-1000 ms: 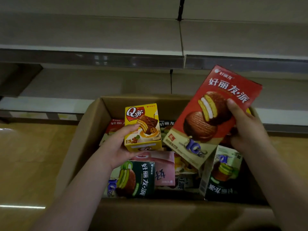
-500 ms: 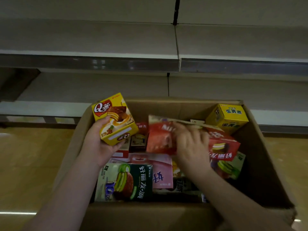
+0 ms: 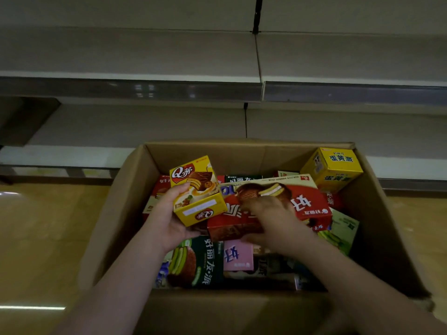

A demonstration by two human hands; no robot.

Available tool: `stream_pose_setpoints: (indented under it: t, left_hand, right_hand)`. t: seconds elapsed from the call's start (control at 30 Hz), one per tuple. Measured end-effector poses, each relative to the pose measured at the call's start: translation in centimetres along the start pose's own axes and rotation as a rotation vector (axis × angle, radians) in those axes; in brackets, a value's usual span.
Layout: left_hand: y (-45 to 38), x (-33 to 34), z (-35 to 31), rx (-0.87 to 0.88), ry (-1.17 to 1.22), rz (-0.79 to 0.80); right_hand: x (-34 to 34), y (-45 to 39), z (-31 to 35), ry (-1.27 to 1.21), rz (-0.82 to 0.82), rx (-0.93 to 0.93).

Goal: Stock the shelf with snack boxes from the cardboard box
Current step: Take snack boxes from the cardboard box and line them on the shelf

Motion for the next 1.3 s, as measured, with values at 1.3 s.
stream_pose_setpoints:
  t: [1.3]
  left_hand:
    - [2.9, 1.3, -5.3, 0.295, -0.059, 0.135]
  right_hand:
    - [-1.7, 3.7, -2.4, -1.915, -0.268, 0.883]
Point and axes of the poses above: each hand's wrist, its own y-axis away from the middle knuckle, its own x-axis out of the palm, z = x × y, the point moved 4 cm from there along -y, towards the middle knuckle, and after that the axes turned 5 degrees about x, right-handed, at the moved point
